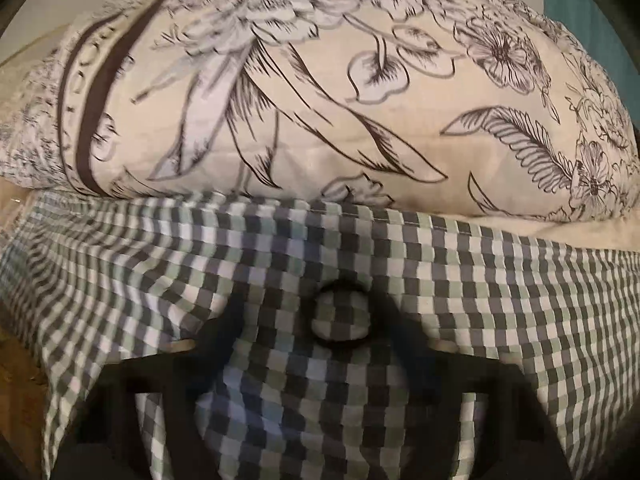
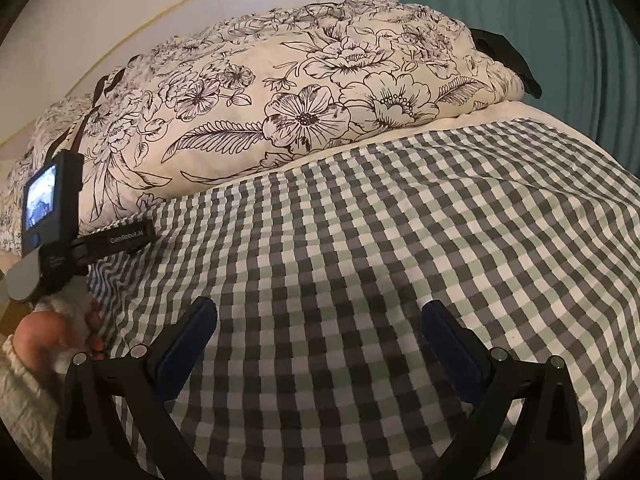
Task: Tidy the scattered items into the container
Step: 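Grasp the black ring with the left gripper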
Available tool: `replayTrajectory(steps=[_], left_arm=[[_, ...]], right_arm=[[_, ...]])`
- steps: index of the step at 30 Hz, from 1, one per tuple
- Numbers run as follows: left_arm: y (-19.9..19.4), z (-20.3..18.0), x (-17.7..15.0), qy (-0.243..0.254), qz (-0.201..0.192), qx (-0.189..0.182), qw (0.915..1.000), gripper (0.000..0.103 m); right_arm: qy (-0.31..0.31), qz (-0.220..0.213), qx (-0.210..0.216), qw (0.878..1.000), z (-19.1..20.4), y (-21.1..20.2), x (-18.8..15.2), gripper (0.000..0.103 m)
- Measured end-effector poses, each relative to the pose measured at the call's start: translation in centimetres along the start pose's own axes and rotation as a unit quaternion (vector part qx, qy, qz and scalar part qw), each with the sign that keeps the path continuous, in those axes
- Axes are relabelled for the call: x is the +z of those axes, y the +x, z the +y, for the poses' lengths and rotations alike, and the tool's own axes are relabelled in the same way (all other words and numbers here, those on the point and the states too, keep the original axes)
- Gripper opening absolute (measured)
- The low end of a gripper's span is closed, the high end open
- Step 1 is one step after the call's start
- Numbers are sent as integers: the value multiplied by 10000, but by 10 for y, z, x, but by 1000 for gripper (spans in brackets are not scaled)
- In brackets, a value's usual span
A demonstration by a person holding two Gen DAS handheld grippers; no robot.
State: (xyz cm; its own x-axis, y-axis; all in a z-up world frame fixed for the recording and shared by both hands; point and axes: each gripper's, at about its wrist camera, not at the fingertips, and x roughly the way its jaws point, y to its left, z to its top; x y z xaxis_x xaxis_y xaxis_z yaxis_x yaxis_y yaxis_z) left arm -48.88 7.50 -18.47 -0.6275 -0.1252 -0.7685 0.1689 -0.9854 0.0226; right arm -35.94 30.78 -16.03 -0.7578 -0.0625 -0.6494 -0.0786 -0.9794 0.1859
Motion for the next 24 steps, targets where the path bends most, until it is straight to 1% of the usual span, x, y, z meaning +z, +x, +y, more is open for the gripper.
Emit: replayTrajectory(steps=[1,2,3,4,6,9,12,15,18,20,21,22,24], left_arm=[[0,1,0,-23,21,-87,10000,28],[0,2,-1,-26,13,-114,9999,23],[-2,2,-2,18,12,-132,9999,11],[-4,0,-4,122,16,-142,9998,6],[-14,-4,-10,345,-21,-83,9994,4],[-38,-1,-20,424,-49,-228,9988,4],[-86,9,-38,482,-158,-361,9981,4],[-135,19,-52,617,-257,-328,9972,4],[-185,35,-59,626,-219,-469,9967,4],[-219,40,-70,694,-234,-440,9963,4],[-232,39,-72,739,-273,-431,9960,4],[-247,42,-77,818,-332,-488,9949,4],[-277,50,-87,872,-484,-543,9935,4]], right_arm=[[12,23,0,10000,0,1,0,103],[22,38,0,10000,-1,1,-1,103],[29,41,10,10000,-1,1,0,103],[38,42,14,10000,-1,2,0,103],[52,51,23,10000,-2,2,-1,103],[73,53,30,10000,-2,2,-1,103],[64,59,22,10000,-2,2,-1,103],[56,63,24,10000,-2,3,-1,103],[37,-7,48,10000,-1,-2,-2,102],[38,-13,181,9998,1,-13,-4,102],[50,68,171,9998,2,-21,-6,102],[62,128,217,9997,3,-40,-9,102],[8,42,475,9989,6,-76,-13,102]])
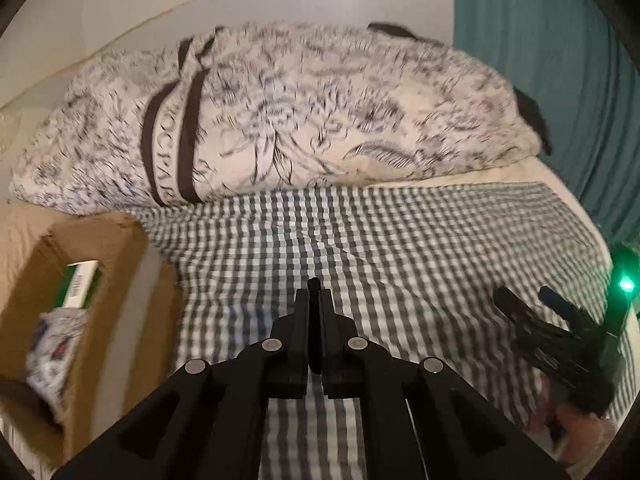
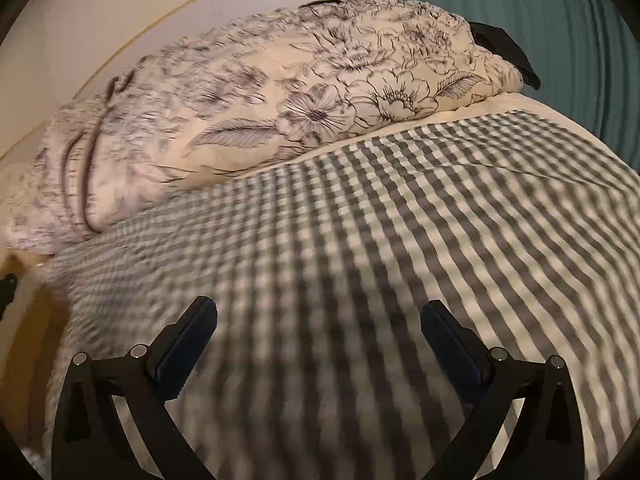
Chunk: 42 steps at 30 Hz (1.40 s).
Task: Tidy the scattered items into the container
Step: 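Grasp the black ring with the left gripper, then carry the black ring into the box and open the left gripper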
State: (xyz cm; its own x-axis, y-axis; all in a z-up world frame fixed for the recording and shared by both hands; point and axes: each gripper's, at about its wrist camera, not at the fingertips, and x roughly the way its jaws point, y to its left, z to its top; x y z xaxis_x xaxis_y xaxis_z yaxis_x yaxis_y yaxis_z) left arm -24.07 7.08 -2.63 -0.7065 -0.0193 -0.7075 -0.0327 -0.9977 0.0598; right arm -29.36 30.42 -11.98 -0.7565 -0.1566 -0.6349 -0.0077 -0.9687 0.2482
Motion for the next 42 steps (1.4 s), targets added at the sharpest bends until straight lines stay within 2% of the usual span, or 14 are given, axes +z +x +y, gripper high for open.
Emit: replayTrajectory(steps=[3,6,9,13,21,26,29,30,32,33,34,36,37,42], left_arm=[[-38,10,-13,-66,-92,-99,9999,4],[-64,18,-24,-153,-159,-127,9997,4],[-88,35,-34,-274,-179,-144,9994,4],[-114,63,-42,-456,-331,-54,9984,4],[-143,140,-49,-828,-541,258,9948,4],[-129,198,-45,-1027,-467,543,9921,4],[-114,227,-42,-1162,-419,523,9910,4],[-111,230,-42,-1173,-423,544,9907,8],[-102,241,-41,-1184,-386,519,9909,32],[-98,244,-41,-1197,-352,519,9908,71],[-95,247,-41,-1223,-337,608,9901,99],[-99,249,-45,-1312,-609,848,9858,101],[-101,250,-47,-1330,-677,835,9853,102],[-104,245,-56,-1402,-572,829,9850,103]], right_arm=[[-438,-306,134,9985,14,-74,-7,102],[-561,-456,187,9972,21,-130,-9,103],[-494,-589,218,9968,31,-172,-12,103],[-525,-607,413,9959,58,-203,-18,103],[-905,-543,786,9913,138,-217,-29,103],[-1202,-404,867,9881,186,-205,-31,103],[-1298,-302,867,9873,203,-195,-32,103],[-1333,-265,853,9870,207,-192,-33,103],[-1393,-185,793,9869,215,-186,-35,103],[-1409,-160,774,9869,217,-183,-35,103],[-1410,-138,748,9871,218,-181,-35,103],[-1405,-115,699,9875,219,-179,-36,103],[-1408,-113,667,9877,220,-180,-37,103],[-1382,-117,579,9886,216,-186,-40,103]])
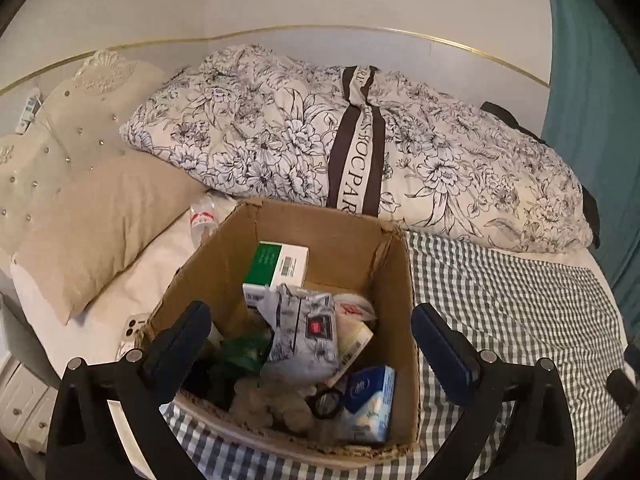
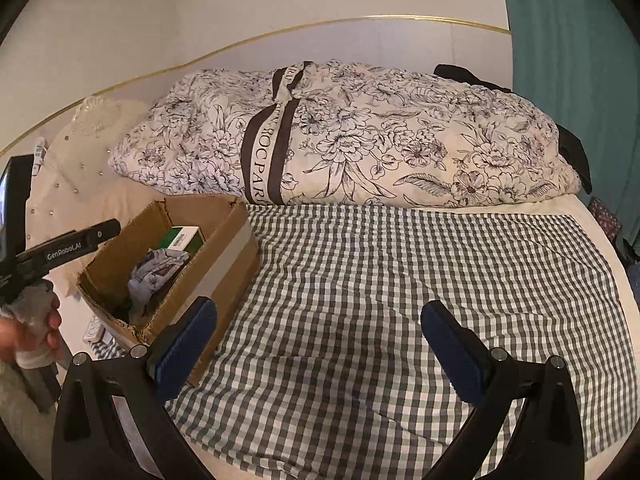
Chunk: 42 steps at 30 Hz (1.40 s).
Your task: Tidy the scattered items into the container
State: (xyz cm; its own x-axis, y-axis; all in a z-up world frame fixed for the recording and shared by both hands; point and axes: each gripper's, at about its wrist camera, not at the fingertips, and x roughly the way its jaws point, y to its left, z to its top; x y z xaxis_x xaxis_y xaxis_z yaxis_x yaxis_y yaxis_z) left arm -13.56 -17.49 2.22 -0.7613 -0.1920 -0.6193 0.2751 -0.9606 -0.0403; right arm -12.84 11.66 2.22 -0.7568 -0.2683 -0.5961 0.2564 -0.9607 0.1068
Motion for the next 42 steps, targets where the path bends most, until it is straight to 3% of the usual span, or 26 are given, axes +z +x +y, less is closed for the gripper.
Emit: replayTrajectory(steps=[3,7,12,35,42], left_arm=[[-17,-7,-10,14,-70,185,9998,103],[-41,-22,-24,63,-184,32,9998,103],[-55,-36,-31,172,-175,-51,9997,103],[-54,-43,-32,304,-13,-8,9995,103],[-47,-47,-35,336,118,-154,9992,103]], right_arm=[[22,-75,-68,9999,-1,-9,0,103],[26,-234,-137,9996,2,-23,0,103],[-8,-3,-237,9997,5,-18,-5,103],[222,15,-382,9990,-10,-20,-1,103],[251,50,-410,9988,-12,-18,-2,103]])
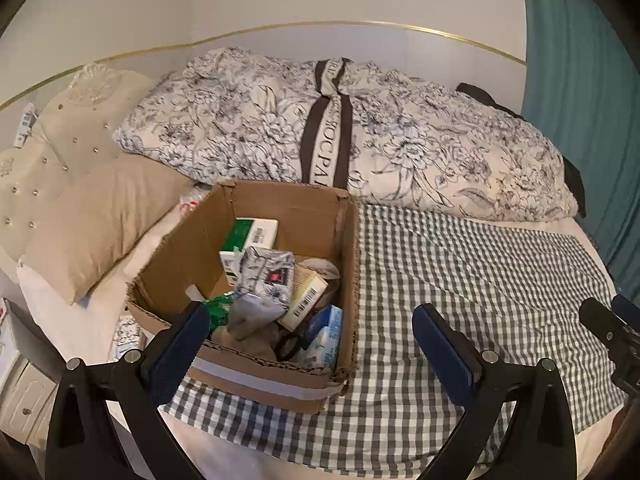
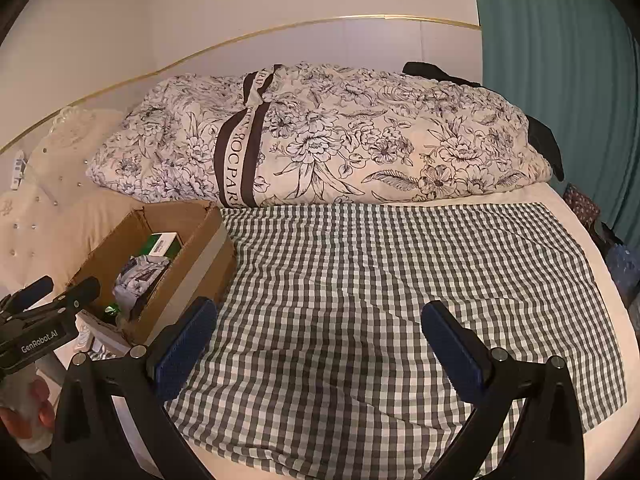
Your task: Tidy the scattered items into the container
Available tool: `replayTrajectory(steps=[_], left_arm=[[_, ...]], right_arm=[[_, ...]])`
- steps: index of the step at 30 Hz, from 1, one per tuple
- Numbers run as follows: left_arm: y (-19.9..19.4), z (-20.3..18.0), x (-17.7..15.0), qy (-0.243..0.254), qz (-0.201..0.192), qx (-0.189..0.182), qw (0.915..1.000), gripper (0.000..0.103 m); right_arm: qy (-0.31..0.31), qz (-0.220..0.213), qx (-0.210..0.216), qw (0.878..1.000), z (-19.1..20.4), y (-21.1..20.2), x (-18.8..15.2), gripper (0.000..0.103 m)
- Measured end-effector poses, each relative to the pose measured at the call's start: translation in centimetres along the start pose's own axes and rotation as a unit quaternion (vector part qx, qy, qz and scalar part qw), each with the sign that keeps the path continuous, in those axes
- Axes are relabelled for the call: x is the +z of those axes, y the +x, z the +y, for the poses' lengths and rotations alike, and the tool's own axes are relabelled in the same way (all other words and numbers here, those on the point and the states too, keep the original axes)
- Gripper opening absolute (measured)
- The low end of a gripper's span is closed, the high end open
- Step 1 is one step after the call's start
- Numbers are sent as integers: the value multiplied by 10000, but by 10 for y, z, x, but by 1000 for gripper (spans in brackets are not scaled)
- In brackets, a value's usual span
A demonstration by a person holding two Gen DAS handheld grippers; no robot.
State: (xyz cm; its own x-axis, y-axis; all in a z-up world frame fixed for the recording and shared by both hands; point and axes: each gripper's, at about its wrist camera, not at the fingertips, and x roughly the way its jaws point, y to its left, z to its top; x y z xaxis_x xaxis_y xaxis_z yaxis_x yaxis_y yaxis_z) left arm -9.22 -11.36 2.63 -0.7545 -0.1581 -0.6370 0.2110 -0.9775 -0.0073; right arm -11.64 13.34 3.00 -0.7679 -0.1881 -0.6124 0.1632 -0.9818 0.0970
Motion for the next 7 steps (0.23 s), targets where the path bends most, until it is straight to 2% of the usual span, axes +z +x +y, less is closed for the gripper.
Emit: replayTrajectory(steps=[2,7], left_arm=[[1,-1,-1,-19,-23,-86,10000,103],[-4,-4,0,-17,-190,121,9997,103]], right_arm=[[-3,38,-7,10000,-1,2,-1,103],[-31,62,-18,10000,0,3,-3,103]])
